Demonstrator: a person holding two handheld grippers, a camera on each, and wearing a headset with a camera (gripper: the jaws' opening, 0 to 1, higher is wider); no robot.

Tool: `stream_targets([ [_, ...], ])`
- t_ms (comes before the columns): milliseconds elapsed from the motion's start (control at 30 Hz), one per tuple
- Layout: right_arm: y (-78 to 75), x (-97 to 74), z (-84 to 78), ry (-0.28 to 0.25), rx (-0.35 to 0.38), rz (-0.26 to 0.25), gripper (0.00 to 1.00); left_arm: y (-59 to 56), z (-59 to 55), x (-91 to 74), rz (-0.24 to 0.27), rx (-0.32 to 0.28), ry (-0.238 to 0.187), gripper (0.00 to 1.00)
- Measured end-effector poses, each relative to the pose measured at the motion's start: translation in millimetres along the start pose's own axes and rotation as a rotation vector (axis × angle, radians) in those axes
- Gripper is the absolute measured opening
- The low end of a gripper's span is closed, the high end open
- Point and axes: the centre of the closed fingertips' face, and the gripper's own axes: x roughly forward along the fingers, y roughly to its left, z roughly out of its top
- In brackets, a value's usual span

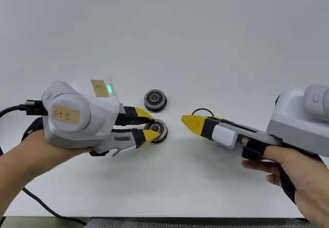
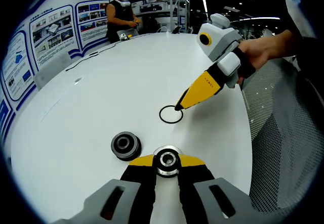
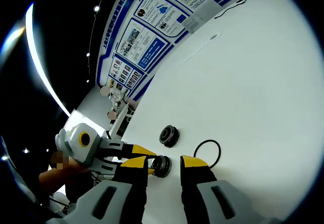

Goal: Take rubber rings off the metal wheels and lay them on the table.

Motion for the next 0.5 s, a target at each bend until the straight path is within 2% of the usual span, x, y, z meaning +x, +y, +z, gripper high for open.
stream_targets([
  [500,3.8,3.6,-5.5,0.015,0.007,0.011,0.26,-2.8,0.5,-0.6,-0.006,0.006,0.003,0.16],
])
